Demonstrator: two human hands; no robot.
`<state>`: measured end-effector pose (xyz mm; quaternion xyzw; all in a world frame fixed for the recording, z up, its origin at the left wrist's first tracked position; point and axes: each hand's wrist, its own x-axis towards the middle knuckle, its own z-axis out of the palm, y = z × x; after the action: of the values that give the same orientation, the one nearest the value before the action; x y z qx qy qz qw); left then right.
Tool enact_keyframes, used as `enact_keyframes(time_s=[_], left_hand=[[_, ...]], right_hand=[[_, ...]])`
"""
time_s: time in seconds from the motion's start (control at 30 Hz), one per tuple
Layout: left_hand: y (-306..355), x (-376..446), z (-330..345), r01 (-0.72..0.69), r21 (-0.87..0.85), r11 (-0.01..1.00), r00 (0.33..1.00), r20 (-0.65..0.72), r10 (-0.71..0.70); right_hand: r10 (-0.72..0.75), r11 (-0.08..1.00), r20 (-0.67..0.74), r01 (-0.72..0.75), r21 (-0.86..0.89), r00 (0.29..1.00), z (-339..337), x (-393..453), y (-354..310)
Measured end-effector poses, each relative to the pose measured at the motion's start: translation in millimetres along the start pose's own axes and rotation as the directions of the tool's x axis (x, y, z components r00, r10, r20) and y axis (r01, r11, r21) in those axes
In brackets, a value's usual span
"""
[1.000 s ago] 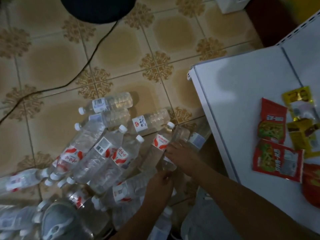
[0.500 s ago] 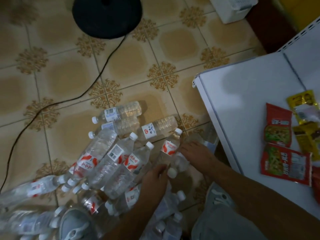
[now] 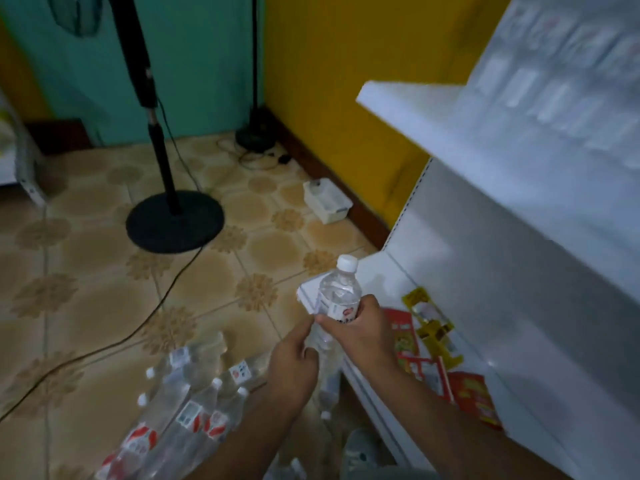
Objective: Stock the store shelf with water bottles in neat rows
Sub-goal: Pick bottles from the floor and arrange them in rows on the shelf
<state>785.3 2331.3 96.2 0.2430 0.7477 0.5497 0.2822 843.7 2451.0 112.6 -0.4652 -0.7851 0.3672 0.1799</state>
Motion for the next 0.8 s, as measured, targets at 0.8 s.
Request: enact_keyframes(time_s=[0.8], left_hand=[[321,-187,91,-0.54,-0.249,0.804,0.765,0.254,0.592]], right_hand=[[-0.212,0.975,-0.573,0.209,-0.072,0.791,-384,-177,-113]])
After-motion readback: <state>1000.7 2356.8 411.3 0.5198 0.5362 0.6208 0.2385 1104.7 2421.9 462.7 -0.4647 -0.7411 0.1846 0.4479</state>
